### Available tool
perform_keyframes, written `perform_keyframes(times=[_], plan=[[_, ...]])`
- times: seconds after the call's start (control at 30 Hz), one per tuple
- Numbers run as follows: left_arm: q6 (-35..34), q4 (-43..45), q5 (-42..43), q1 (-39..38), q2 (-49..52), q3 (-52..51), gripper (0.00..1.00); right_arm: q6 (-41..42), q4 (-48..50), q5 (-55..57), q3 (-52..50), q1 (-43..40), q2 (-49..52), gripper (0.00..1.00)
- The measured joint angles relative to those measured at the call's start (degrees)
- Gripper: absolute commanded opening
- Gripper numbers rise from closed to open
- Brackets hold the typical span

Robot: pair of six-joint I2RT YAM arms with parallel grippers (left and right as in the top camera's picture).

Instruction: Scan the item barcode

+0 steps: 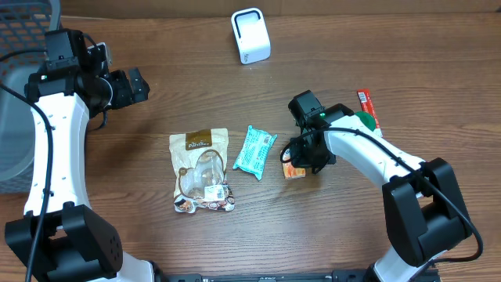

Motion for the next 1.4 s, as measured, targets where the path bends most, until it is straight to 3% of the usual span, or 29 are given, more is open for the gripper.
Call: perform_keyframes(times=[0.87, 1.03, 1.2, 1.4], plan=[[0.0, 0.0, 0.0, 0.0, 0.0, 0.0, 1.0, -0.68, 2.56, 1.05, -2.58, -4.68, 0.0, 0.07], [0.0, 0.0, 0.0, 0.0, 0.0, 0.0, 1.0, -2.21, -6.54, -0.98, 3.19, -4.68, 0.02, 0.13], [0.0, 0.0, 0.0, 0.0, 0.0, 0.0, 1.0, -2.93, -7.19, -3.72, 9.38, -3.87, -0.04, 0.19], [0.0, 0.0, 0.0, 0.0, 0.02, 0.0, 1.0, -2.27, -6.69, -3.45, 9.42, 2.67, -0.07, 0.24]])
